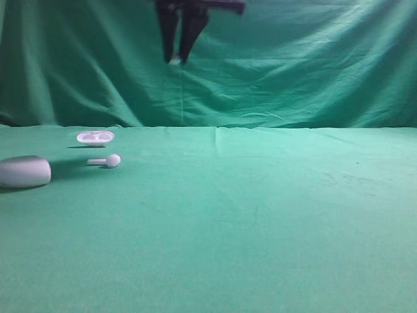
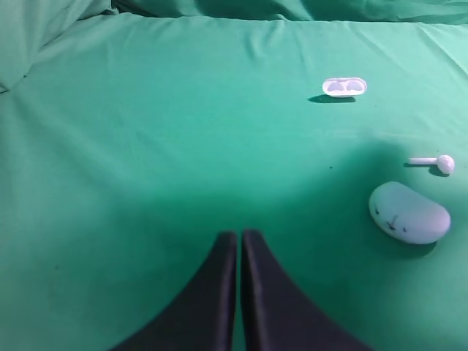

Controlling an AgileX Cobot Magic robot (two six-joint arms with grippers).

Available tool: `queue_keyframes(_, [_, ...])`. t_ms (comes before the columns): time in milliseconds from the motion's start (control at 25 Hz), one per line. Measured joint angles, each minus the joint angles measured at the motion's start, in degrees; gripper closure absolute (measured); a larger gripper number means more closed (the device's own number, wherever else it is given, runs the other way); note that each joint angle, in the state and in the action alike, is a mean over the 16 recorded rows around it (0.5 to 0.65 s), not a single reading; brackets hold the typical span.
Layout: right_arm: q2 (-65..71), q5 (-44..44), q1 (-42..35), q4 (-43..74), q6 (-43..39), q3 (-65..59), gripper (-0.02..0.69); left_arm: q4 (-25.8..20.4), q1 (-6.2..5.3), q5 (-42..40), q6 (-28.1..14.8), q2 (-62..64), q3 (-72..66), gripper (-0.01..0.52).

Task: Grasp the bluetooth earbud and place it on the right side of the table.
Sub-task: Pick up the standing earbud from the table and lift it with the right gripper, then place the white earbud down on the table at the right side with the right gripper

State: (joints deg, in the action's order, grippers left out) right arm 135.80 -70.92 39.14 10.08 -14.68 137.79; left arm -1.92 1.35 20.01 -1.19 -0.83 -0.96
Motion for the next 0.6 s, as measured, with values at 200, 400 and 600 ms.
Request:
queue_keyframes(200, [-6.96,-0.74,-3.76,0.06,0.32,-2.94,0.545,0.00,0.00,0.00,0.00,0.00,0.00,0.514])
queue_keyframes(400, [-16.20,-0.81,-8.72,-0.06,0.95,-11.91,0.545,0.00,0.00,0.00,0.00,0.00,0.00,0.514])
queue_keyframes(600, [-27.16,1.53,-13.86,-0.06,1.59,-27.67,0.545,0.00,0.00,0.00,0.00,0.00,0.00,0.514])
